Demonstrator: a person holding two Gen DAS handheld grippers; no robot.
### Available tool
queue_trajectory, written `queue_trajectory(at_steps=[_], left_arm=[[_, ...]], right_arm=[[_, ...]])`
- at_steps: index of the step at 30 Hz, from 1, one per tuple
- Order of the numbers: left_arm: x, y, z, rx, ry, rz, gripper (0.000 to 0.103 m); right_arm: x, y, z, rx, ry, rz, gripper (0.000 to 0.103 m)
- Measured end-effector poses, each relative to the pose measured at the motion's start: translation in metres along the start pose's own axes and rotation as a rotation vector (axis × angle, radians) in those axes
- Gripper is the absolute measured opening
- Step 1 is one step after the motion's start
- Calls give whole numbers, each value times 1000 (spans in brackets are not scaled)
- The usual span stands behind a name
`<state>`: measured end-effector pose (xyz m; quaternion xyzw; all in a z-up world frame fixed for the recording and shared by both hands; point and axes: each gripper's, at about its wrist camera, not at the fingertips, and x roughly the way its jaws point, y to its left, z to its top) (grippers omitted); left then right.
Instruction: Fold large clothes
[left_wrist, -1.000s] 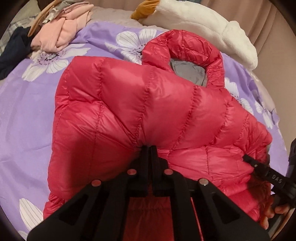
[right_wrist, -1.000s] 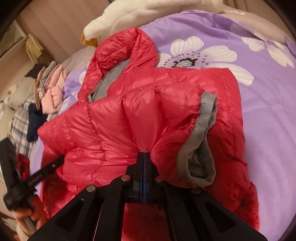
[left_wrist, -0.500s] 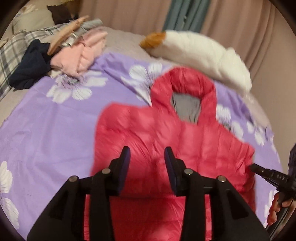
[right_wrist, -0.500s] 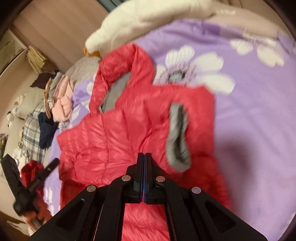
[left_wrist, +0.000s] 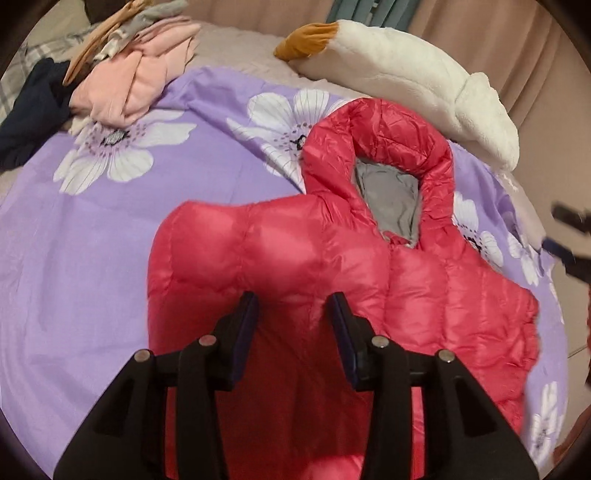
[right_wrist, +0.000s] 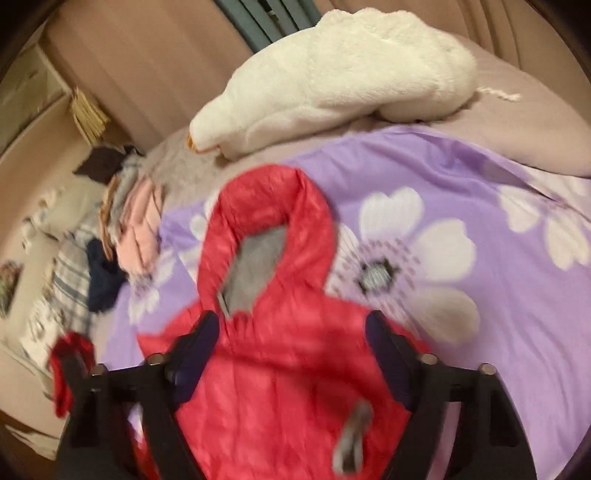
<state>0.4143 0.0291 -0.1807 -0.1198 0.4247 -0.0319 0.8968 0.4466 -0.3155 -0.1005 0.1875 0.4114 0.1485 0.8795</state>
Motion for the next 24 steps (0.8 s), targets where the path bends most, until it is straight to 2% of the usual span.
queue_trajectory(at_steps=[2,5,8,9,12,16,17,18,19,20,21,22,24], left_arm=[[5,5,1,-26,-8,-19,43],[14,12,3,-55,-5,-41,44],[22,5,5,22,-2,-18,44],[24,6,6,19,-5,-23,43],[28,15,14,-19,16,-59,42],[32,25,24,-86,3,-67,39],[34,26,25,-91,6,-71,39],[35,27,25,-95,2,-76,39],[35,28,24,-93,-1,-77,39],[36,27,24,-85,-5,-73,40],[36,25,23,-75,-10,-61,41],[37,24,23,-65,-12,-49,41],[37,21,23,-45,-17,-31,41]], right_arm=[[19,-7,15,29,-9,30,81],[50,-21,29,92,37,103,81],[82,-25,38,86,66,67,81],[95,-24,41,68,83,46,81],[126,-26,41,81,129,30,81],[153,-28,26,131,134,112,75],[163,-30,20,142,163,115,71],[166,-29,17,130,148,100,69],[163,-26,16,111,111,98,58],[163,-25,18,112,106,102,34],[167,-26,19,122,115,86,17],[168,-24,17,115,116,73,9],[162,-14,18,53,82,50,6]])
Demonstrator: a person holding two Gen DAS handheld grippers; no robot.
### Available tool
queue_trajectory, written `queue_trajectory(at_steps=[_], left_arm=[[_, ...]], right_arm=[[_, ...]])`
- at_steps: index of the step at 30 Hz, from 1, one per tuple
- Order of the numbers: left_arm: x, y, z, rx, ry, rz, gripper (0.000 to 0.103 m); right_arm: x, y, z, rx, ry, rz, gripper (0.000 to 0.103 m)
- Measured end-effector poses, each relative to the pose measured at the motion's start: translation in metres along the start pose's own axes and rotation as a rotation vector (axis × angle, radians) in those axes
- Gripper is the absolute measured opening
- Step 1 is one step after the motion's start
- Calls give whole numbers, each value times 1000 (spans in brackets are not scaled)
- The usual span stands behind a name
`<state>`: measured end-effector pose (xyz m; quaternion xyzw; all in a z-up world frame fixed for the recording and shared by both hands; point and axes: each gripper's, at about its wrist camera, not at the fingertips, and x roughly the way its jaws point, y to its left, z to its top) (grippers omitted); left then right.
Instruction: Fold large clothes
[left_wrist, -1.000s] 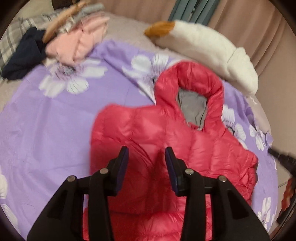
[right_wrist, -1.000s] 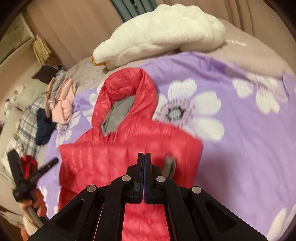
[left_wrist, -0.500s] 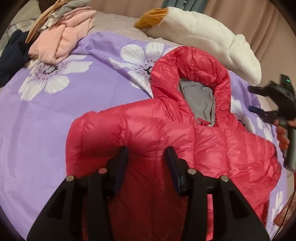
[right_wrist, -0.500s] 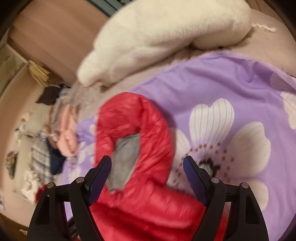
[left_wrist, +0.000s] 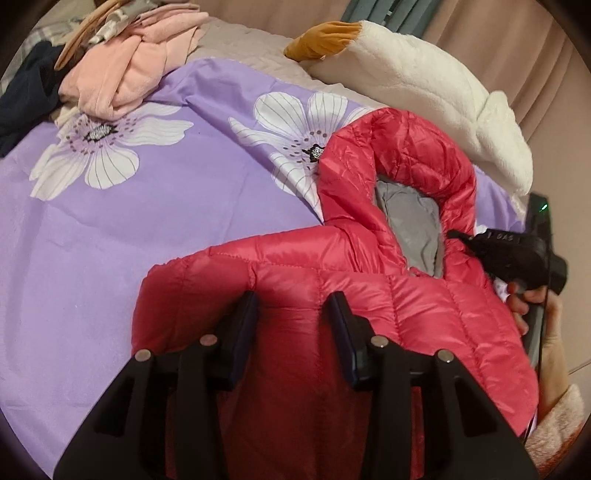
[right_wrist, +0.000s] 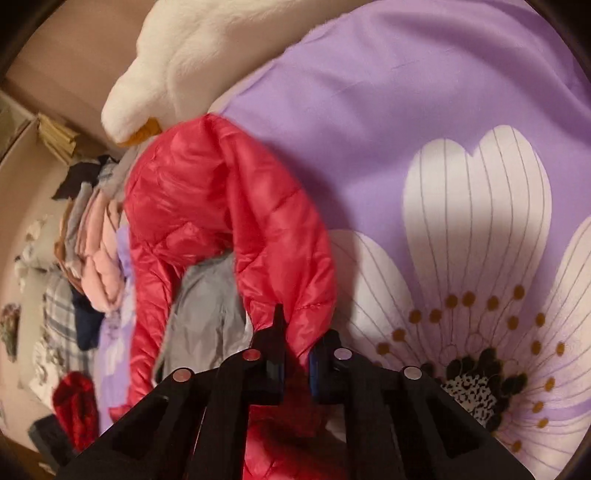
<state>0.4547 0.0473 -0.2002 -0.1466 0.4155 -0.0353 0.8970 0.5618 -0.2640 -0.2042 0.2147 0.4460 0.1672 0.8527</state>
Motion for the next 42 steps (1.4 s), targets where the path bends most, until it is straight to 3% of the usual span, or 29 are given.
queue_trajectory(at_steps=[2,5,10,15,19,23,27,30,31,32,33,34,37,40,42], left_arm=[[1,3,0,-19,4,-8,41],[2,6,0,-37,5,-13,41],[2,-7,-7,24,-26,62,41],[3,-2,-8,-25,-26,58,41],[2,-9,-16,19,-49,101,42],[2,-6,-16,-1,-52,102,42],[2,-9,-20,21,-68,122,42],[2,-12,-23,39,-80,146,42],[2,-12,-23,38,-82,149,42],[2,-12,-23,37,-85,150,42],[2,-12,-24,37,-86,151,42],[2,-12,-24,38,-88,150,42],[3,-12,-24,38,-88,148,42],[3,-12,-25,36,-95,143,42],[3,-10,-25,34,-102,136,42]], right_arm=[[-18,18,-1,-73,-52,5,6],[-61,45,-6,-200,-138,114,6],[-118,78,-44,-400,-167,177,6],[-146,107,-115,-656,-126,206,6],[-136,117,-161,-790,-37,150,6],[-127,90,-183,-678,34,169,8],[-156,65,-182,-574,45,193,8],[-189,64,-185,-599,32,170,9],[-200,65,-182,-617,5,147,20],[-208,66,-177,-616,-32,118,48],[-210,69,-170,-590,-70,99,64],[-215,67,-159,-536,-109,96,87],[-210,56,-119,-335,-130,203,92],[-177,29,-63,18,-89,230,92],[-158,11,-38,181,-42,346,92]])
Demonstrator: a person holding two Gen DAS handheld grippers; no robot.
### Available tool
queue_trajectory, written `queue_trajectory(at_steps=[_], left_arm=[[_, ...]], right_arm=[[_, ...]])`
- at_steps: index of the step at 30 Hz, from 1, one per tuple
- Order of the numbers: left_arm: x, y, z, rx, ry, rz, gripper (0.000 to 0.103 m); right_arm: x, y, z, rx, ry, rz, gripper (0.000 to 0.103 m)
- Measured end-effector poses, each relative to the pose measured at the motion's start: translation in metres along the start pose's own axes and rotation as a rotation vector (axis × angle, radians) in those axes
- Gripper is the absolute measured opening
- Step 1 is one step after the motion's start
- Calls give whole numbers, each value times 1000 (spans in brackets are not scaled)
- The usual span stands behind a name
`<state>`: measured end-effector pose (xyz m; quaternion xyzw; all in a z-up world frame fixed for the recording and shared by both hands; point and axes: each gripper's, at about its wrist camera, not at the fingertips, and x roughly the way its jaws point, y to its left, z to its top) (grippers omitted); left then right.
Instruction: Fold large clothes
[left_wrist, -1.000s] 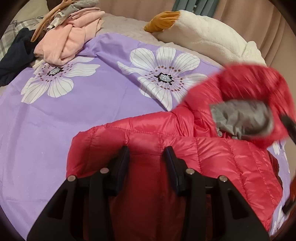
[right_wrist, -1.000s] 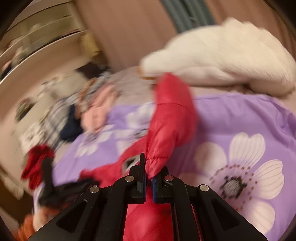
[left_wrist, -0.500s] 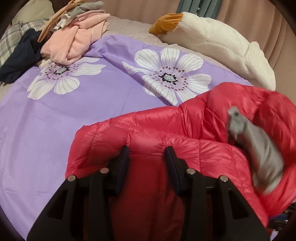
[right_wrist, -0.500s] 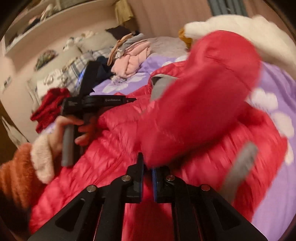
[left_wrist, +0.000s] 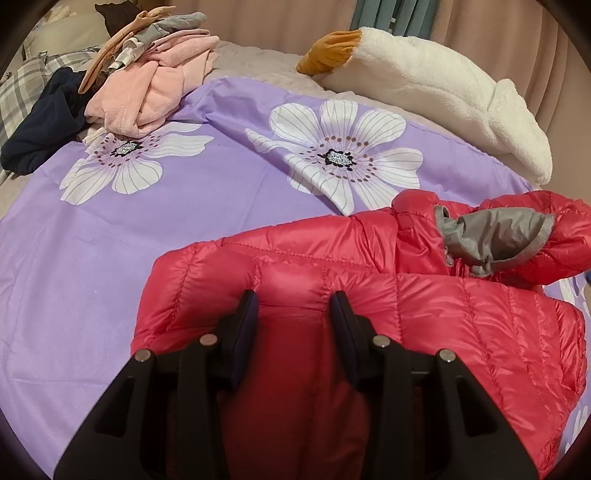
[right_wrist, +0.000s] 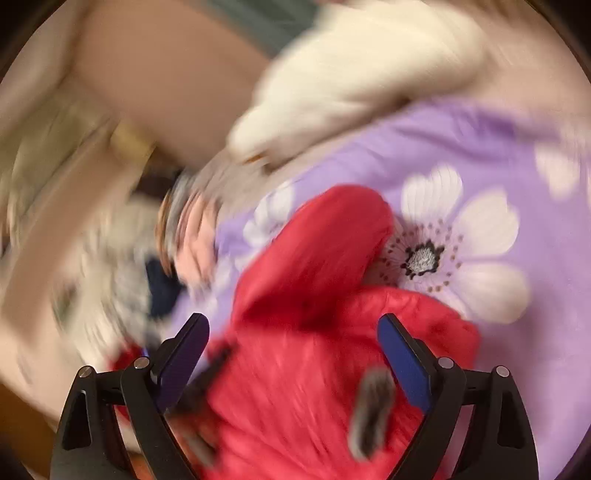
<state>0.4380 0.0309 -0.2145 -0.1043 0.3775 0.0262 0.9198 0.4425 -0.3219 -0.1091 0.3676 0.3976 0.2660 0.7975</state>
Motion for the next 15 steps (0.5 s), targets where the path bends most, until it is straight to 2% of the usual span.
queue_trajectory(at_steps=[2,3,5,6,8,9,10,12,15], left_arm=[[0,0,0,-1,-5,-3,42],[0,0,-1,0,-6,-2,42],[0,-1,-1,1,-6,-3,42],[0,0,-1,0,-6,-4,42],[0,0,-1,1,-9,-3,42],[0,-1,-1,3,-12,-1,42],[0,-1,-1,5,-13,0,42],[1,-2,-2,3,-13,-2,42],[1,-2,-2,-2,-14,-7,42]], right_arm=[[16,-19,21,192,-12,106,92],[24,-29,28,277,-31,124,92],[41,-39,33,344,-14,49,91],[50,-41,31,333,4,-38,88],[70,-34,23,245,68,-184,63],[78,-28,19,190,91,-209,53],[84,-21,16,135,97,-229,25],[82,1,10,14,26,-278,15],[62,58,-3,-286,-99,-242,12]])
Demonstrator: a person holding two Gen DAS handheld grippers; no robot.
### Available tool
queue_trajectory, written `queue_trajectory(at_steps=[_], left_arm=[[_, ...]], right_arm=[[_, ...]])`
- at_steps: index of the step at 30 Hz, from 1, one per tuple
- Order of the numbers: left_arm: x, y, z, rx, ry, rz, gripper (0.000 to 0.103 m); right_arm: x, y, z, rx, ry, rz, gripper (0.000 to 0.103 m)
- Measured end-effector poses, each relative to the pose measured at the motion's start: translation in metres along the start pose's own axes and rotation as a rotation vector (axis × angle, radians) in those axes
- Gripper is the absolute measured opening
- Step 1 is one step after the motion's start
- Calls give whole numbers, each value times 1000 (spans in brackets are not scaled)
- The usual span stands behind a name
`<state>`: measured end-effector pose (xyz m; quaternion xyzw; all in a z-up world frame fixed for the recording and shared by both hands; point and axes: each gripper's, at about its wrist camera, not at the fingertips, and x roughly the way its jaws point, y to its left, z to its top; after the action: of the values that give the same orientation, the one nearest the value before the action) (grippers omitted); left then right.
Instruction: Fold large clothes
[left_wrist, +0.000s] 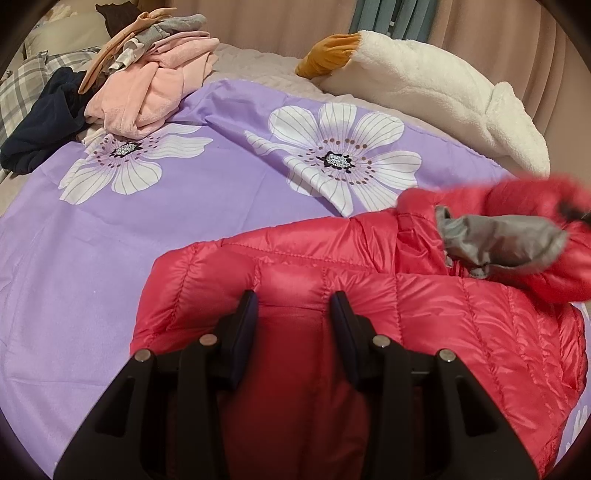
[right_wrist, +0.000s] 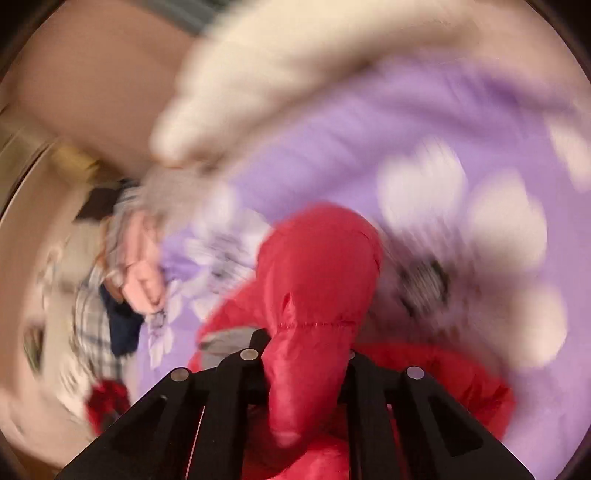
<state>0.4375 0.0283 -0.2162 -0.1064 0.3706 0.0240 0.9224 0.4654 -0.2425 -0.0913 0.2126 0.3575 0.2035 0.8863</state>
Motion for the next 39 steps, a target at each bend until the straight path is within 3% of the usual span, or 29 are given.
queue_trajectory(at_steps=[2,5,7,9,12,16,19,20,22,24,26,28,30,34,37,39], left_arm=[[0,0,0,-1,-2,0,42],[-2,0,-1,2,-5,5,42],[-7,7,-2,-28,-7,-14,42],[-19,25,-1,-132,3,-72,39],[-46,55,4,-296,30,-106,37],[-81,56,17,-212,22,-84,38],[-106,53,22,-205,19,-214,47],[-108,54,23,-231,34,-263,57],[-103,56,22,-296,123,-373,58],[-99,52,15,-366,221,-550,57],[-101,41,13,-342,252,-637,59],[-108,19,12,-241,268,-585,61],[-107,9,13,-212,275,-554,62],[-110,31,9,-372,266,-670,61],[-128,38,16,-330,179,-643,64],[-127,28,22,-287,184,-658,67]], right_arm=[[-20,41,-7,-213,-63,-42,12],[-32,94,-43,-535,-66,-69,12],[-31,116,-81,-722,-11,-29,12],[-22,112,-112,-792,84,-2,12],[-5,101,-130,-748,170,38,12],[-8,98,-132,-654,196,94,12],[-20,96,-135,-600,189,153,12],[-24,96,-137,-590,183,176,12],[-32,95,-148,-572,172,218,12],[-33,97,-153,-610,187,200,12],[-30,98,-161,-662,212,143,12],[-25,95,-162,-665,236,120,12],[-25,92,-162,-651,236,127,12],[-21,84,-166,-639,246,101,12],[-21,82,-169,-639,250,97,12],[-22,84,-172,-647,244,89,12]])
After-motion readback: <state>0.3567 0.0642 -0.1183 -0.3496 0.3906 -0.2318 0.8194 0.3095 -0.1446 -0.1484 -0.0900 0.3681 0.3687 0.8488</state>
